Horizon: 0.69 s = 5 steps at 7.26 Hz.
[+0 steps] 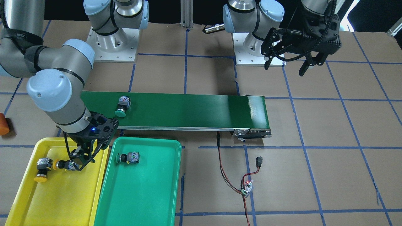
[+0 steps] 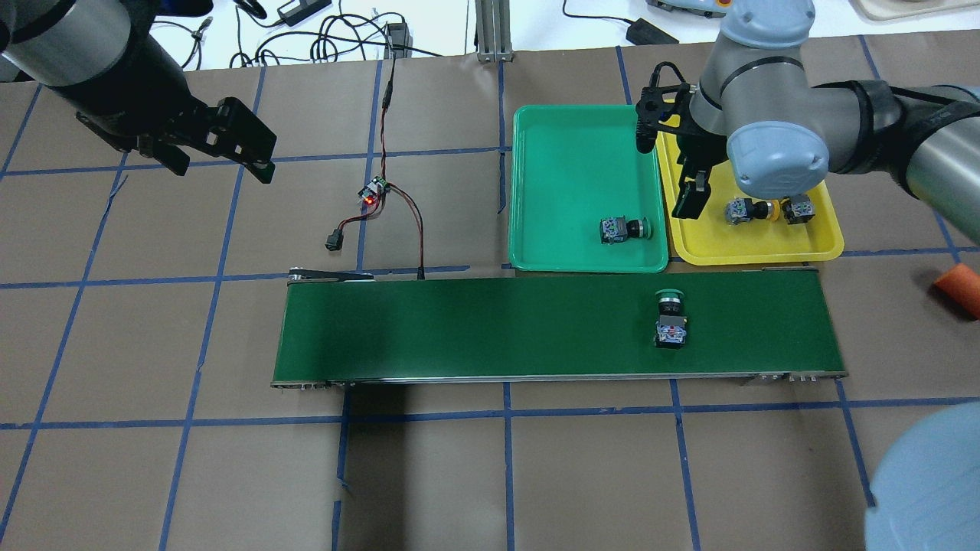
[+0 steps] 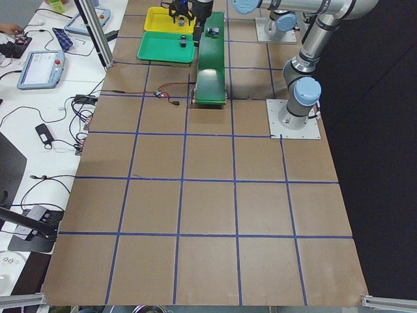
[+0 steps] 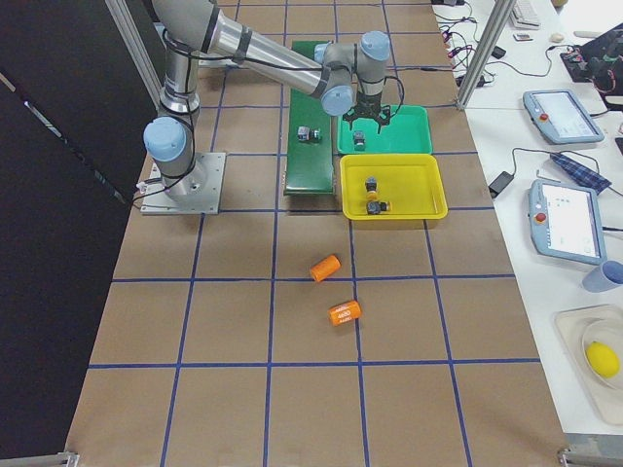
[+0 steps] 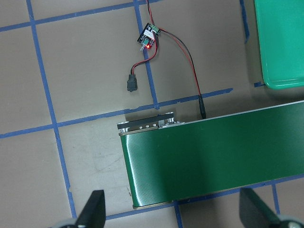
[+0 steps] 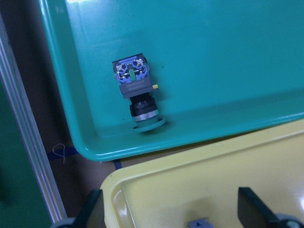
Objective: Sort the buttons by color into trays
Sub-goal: 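Return the right gripper to the belt and grasp the other green button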
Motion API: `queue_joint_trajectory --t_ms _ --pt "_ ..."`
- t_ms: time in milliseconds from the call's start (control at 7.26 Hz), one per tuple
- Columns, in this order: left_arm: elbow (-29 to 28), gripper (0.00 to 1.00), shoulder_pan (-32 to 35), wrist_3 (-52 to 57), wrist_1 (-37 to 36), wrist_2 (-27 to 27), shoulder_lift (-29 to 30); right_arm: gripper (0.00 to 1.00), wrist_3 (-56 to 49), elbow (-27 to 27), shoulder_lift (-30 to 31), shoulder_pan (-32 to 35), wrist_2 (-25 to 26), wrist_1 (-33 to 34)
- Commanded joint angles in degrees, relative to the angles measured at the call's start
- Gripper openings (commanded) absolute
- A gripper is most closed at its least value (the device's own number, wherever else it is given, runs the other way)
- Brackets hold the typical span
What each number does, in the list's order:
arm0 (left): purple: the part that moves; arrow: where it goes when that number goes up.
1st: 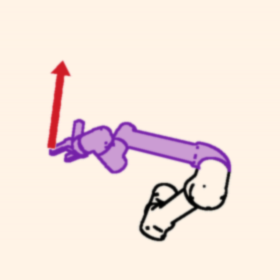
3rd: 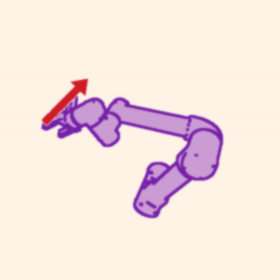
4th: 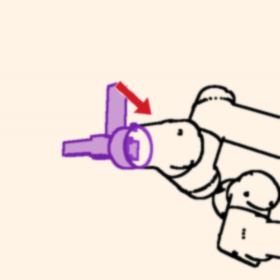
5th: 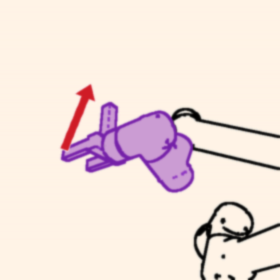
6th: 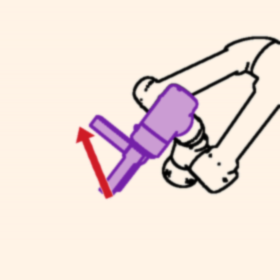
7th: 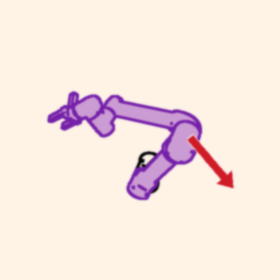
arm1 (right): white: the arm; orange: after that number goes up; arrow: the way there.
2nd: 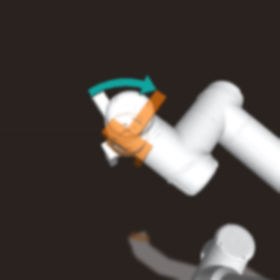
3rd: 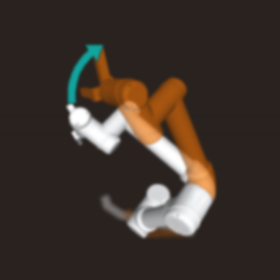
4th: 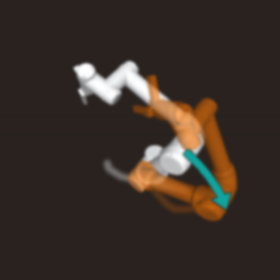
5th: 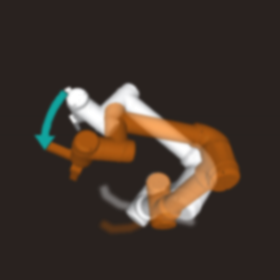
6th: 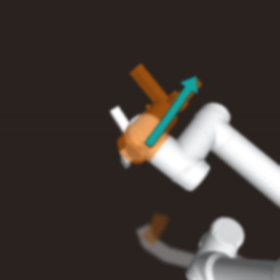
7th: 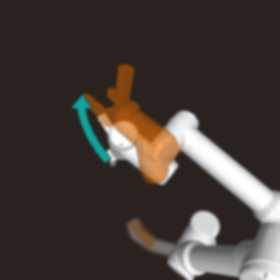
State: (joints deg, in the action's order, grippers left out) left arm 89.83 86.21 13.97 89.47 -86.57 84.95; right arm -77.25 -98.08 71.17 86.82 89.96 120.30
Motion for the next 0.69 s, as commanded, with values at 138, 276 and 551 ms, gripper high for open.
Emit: queue_joint_trajectory --t_ms 138,276,551 --pt "0.0 1.00 -0.1 0.0 0.0 0.0 -0.1 1.00 24.8 -1.2 3.5 -2.1 0.1 -0.3" --pt "0.1 1.00 0.0 0.0 0.0 0.0 0.0 1.00 31.7 -3.1 5.5 -2.5 0.2 -0.3" --pt "0.1 1.00 0.0 0.0 0.0 0.0 0.0 1.00 41.2 -10.2 10.4 -3.3 0.2 0.6"
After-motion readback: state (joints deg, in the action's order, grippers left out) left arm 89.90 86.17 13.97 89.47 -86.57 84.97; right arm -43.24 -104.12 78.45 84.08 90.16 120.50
